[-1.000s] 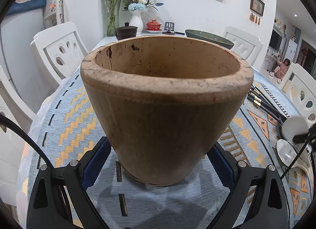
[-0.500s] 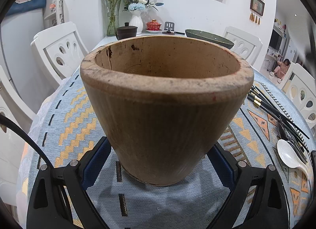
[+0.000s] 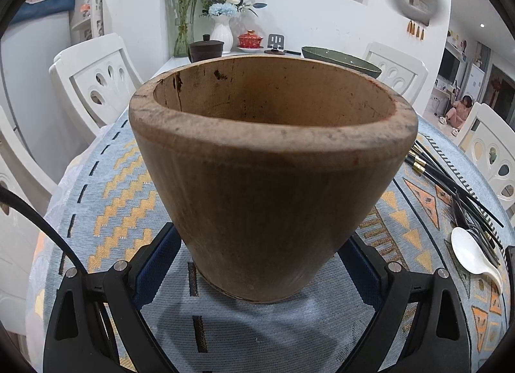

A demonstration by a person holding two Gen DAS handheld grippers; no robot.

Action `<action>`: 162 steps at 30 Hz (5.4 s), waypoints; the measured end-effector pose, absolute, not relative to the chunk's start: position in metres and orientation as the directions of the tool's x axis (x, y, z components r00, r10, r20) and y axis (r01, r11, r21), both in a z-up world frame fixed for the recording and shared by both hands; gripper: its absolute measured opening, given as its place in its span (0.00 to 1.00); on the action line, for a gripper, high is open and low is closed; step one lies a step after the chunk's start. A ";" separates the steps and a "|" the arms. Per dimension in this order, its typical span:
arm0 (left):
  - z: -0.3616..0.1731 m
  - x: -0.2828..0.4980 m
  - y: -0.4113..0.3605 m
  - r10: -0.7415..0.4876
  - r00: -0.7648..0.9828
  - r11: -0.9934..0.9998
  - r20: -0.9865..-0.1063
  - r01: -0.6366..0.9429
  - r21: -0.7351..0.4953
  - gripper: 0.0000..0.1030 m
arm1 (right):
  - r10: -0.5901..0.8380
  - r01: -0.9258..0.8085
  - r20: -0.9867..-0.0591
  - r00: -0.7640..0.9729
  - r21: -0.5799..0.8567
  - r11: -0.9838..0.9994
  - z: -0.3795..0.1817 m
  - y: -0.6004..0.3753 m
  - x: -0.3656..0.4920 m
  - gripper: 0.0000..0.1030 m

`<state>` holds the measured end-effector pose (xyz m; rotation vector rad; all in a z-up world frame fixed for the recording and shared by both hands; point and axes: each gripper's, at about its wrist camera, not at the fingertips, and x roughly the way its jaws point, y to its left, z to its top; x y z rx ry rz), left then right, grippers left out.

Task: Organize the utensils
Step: 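Lower the white paddle into the held wooden holder and open the right gripper, then move the right gripper back and grasp the second white rice paddle, then lift the second paddle and drop it into the wooden holder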

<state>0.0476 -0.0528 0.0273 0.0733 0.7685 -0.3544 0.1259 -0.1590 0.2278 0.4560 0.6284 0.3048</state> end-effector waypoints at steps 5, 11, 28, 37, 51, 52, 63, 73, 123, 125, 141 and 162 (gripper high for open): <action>0.027 0.049 -0.052 -0.301 0.651 0.936 -0.697 0.343 -0.083 0.94 | 0.404 -0.157 -0.482 0.778 0.474 0.867 0.219 -0.153 0.135 0.06; 0.026 0.052 -0.047 -0.334 0.623 0.929 -0.707 0.346 -0.134 0.94 | 0.430 -0.180 -0.481 0.764 0.481 0.858 0.211 -0.153 0.138 0.06; 0.026 0.046 -0.054 -0.295 0.650 0.938 -0.700 0.338 -0.082 0.94 | 0.472 -0.138 -0.532 0.703 0.549 0.824 0.212 -0.194 0.114 0.40; 0.026 0.042 -0.062 -0.269 0.652 0.943 -0.709 0.328 -0.056 0.94 | 0.275 0.013 -0.613 0.740 0.422 0.906 0.214 -0.258 0.009 0.50; 0.015 0.051 -0.061 -0.247 0.605 0.959 -0.757 0.267 -0.099 0.94 | 0.303 0.009 -0.796 0.524 0.361 0.932 0.103 -0.251 -0.075 0.50; 0.014 0.051 -0.061 -0.245 0.604 0.959 -0.758 0.265 -0.099 0.94 | 0.307 0.001 -0.793 0.526 0.361 0.932 0.102 -0.249 -0.076 0.50; -0.005 0.051 -0.098 0.024 0.658 0.941 -0.752 0.239 0.239 1.00 | 0.273 -0.117 -0.768 0.579 0.252 0.961 0.125 -0.217 -0.081 0.50; -0.022 0.053 -0.101 0.062 0.675 0.946 -0.735 0.194 0.259 1.00 | 0.274 -0.190 -0.762 0.587 0.199 0.961 0.119 -0.220 -0.109 0.50; 0.006 0.061 -0.045 -0.312 0.659 0.942 -0.684 0.307 -0.134 0.92 | -0.166 -0.028 -0.962 0.218 -0.176 0.984 0.015 -0.238 0.019 0.24; 0.005 0.060 -0.045 -0.315 0.659 0.942 -0.683 0.307 -0.138 0.92 | -0.171 -0.013 -0.959 0.224 -0.179 0.984 0.021 -0.242 0.020 0.14; 0.004 0.069 -0.034 -0.351 0.632 0.931 -0.691 0.314 -0.186 0.93 | 0.018 0.174 -0.980 0.199 0.053 0.983 0.045 -0.289 0.045 0.04; 0.002 0.074 -0.029 -0.358 0.622 0.929 -0.697 0.314 -0.197 0.93 | 0.354 -0.019 -0.634 0.687 0.471 0.882 0.186 -0.246 0.076 0.05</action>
